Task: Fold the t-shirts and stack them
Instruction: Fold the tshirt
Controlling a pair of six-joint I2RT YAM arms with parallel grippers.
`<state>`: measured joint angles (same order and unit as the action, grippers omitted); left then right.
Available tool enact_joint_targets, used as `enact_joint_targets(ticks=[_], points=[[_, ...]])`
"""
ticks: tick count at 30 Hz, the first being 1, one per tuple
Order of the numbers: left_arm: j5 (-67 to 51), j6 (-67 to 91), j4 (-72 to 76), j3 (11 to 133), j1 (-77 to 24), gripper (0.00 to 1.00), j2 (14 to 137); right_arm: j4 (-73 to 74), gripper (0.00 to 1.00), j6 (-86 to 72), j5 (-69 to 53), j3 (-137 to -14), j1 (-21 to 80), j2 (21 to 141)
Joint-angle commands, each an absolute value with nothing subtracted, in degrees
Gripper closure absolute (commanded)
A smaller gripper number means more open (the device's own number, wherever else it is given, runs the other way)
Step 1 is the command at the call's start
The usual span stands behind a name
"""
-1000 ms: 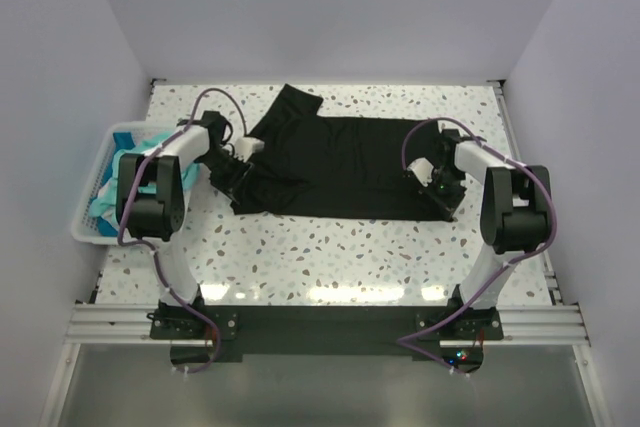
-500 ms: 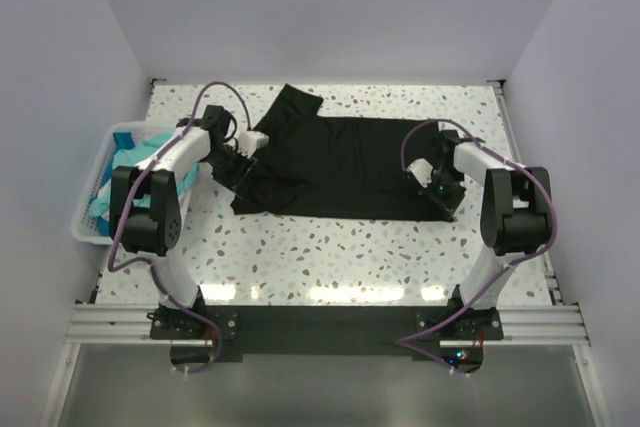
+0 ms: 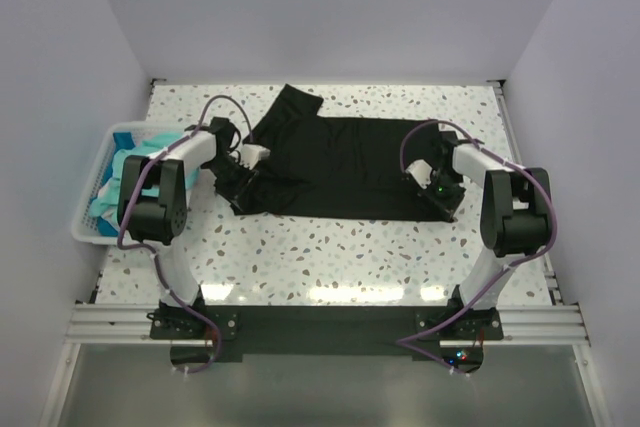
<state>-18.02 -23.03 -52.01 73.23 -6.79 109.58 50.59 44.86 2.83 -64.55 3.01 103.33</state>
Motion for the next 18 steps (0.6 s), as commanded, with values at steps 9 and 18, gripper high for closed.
enact_joint_targets(ticks=[9,18], points=[[-17.58,-23.29,-52.99,73.74,-6.42,0.95,107.06,48.34,1.0,46.67,5.8,-61.97,3.6,98.97],[-14.24,-26.81,-54.49,69.79,-4.83,1.0,103.89,44.13,1.0,51.85,9.31,-54.68,3.6,92.11]])
